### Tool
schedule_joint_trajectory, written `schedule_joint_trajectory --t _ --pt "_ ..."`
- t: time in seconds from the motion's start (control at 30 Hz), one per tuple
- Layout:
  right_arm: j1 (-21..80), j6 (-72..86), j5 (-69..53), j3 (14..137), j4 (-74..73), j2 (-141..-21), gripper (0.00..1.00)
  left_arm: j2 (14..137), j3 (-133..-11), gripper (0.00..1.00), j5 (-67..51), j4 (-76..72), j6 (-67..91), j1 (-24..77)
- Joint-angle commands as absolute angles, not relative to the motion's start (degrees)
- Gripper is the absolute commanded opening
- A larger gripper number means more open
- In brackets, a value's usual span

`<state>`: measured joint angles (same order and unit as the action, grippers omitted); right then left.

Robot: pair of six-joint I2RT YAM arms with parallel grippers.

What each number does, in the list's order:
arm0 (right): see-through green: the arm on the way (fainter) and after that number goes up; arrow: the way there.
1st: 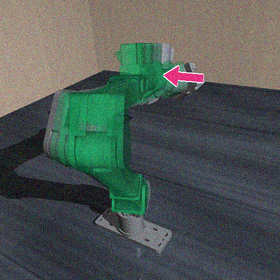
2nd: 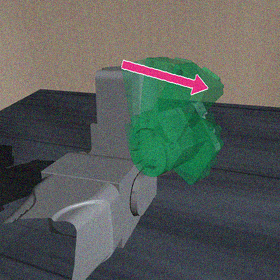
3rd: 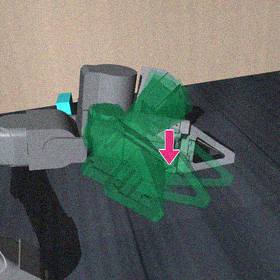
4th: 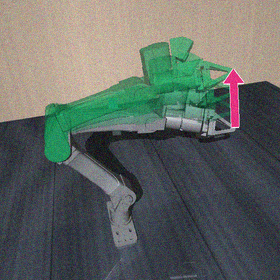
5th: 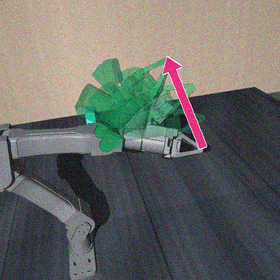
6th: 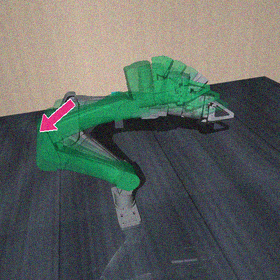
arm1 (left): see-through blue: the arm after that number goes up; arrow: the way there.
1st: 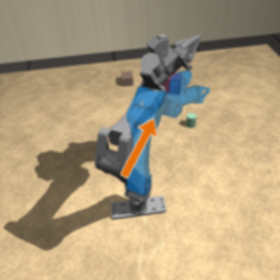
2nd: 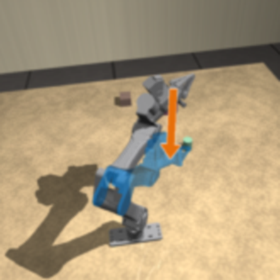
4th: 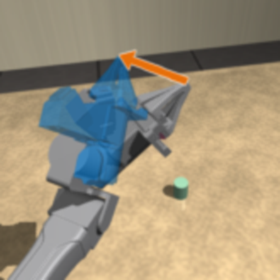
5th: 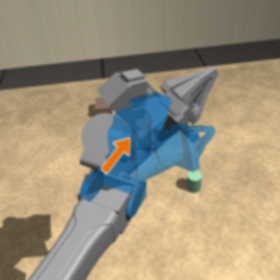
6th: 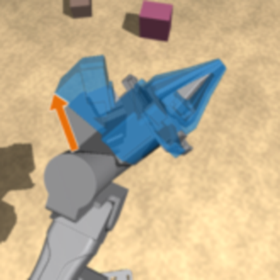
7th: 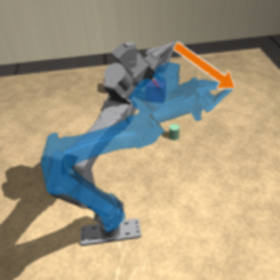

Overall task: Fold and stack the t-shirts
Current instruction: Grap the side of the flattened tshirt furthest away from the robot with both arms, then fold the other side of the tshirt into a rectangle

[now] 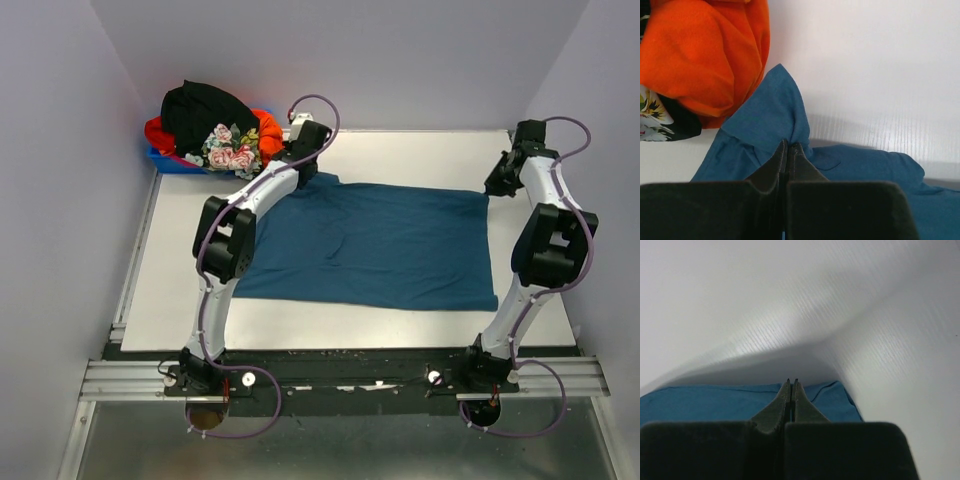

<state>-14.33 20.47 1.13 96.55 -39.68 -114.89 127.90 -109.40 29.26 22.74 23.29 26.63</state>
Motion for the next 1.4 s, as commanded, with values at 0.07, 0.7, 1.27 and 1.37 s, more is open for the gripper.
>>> schedule_joint_trajectory --t 0.07,0.7,1.27,1.37 --pt "-15.12 22.06 0.35 91.06 -37.62 -107.23 0.01 121.73 -105.74 0.0 33.66 22.15 22.06 28.12" --pt "-16.79 25.22 2.37 77.88 -35.86 -96.07 0.01 107.58 -87.63 0.0 41.57 23.03 23.73 32.6" --pt "-18.63 30.76 5.45 66.63 -31.99 -89.56 0.01 102.92 -76.21 0.0 45.88 27.6 30.14 36.3" --pt "-18.89 31.29 5.89 65.48 -31.64 -89.91 0.01 101.69 -74.19 0.0 46.84 28.21 31.2 37.0"
